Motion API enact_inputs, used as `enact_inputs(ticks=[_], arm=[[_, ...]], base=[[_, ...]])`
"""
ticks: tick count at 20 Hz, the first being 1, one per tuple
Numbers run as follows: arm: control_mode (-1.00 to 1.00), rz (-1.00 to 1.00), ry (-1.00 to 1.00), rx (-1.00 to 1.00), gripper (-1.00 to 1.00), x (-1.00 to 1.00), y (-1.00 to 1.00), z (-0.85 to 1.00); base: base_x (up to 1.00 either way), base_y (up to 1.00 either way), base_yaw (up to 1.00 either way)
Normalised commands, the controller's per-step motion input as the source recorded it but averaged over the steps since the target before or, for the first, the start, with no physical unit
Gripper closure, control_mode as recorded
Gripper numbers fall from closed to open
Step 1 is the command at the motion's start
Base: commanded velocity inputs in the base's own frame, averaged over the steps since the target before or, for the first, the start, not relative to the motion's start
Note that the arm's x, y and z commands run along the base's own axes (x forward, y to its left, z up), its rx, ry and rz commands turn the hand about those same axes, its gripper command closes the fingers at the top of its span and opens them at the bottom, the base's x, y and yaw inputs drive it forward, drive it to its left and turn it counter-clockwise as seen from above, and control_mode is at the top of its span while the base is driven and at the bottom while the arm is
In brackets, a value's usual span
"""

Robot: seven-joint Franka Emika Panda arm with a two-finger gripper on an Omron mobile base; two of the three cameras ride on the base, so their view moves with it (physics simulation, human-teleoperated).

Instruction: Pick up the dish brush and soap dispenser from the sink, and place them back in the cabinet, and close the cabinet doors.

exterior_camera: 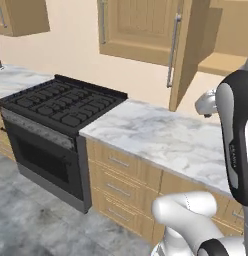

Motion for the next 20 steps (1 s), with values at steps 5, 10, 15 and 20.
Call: enact_inputs(ticks=[5, 10, 15, 20], arm=[[1.0, 0.0, 0.0, 0.0, -1.0, 0.0, 0.0, 0.0], [1.0, 0.0, 0.0, 0.0, -1.0, 0.0, 0.0, 0.0], [1.0, 0.0, 0.0, 0.0, -1.0, 0.0, 0.0, 0.0], [1.0, 0.0, 0.0, 0.0, -1.0, 0.0, 0.0, 0.0]], base=[[-0.01, 0.16, 0.54], [0.0, 0.3, 0.55], [0.0, 0.55, 0.54], [0.0, 0.65, 0.49]])
